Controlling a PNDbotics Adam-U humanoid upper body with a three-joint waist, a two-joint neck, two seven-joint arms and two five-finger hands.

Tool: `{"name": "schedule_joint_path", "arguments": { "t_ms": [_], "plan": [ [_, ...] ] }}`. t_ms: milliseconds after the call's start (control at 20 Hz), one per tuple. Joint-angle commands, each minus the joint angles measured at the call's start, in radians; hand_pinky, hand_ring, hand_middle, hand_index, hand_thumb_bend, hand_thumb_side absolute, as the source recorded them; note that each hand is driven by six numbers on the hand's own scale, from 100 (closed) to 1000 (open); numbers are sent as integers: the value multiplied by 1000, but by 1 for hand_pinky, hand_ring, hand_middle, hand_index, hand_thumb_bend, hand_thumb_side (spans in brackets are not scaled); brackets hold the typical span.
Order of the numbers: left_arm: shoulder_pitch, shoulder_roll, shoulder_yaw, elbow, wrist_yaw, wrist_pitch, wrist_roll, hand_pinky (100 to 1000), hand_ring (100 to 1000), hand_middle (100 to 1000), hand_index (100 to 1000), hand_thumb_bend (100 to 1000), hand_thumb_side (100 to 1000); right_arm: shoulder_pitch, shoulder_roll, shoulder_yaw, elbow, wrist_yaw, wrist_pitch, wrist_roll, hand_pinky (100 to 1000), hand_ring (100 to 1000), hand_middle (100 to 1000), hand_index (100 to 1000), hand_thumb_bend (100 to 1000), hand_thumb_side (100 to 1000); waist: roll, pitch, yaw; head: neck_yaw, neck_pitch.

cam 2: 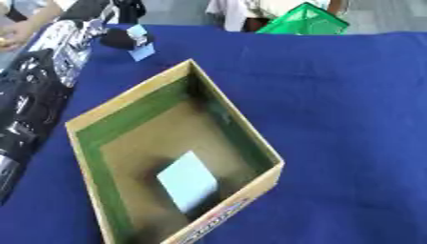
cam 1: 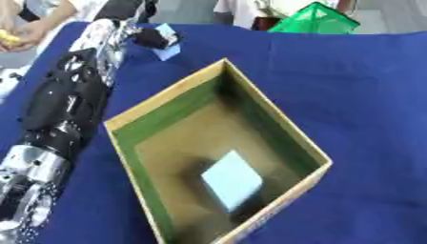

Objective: Pick up objects on the table and place them in the box.

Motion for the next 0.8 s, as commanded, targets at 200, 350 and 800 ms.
{"name": "schedule_joint_path", "arguments": {
  "t_ms": [200,350,800],
  "plan": [
    [-22,31,8,4,14,2,-22,730,849,780,894,536,612,-23,-31,-2,-6,-12,-2,5,795,845,560,827,393,1000,2,-15,-5,16,-16],
    [-20,30,6,6,14,10,-35,700,821,753,877,522,592,-23,-35,-4,-2,-14,-2,6,795,846,559,826,393,1000,1,-11,-3,17,-15],
    [-11,29,8,10,34,18,-34,605,738,652,801,420,508,-27,-39,-7,6,-19,-4,8,795,847,558,827,394,1000,-3,-2,-5,25,-26]
  ]
}}
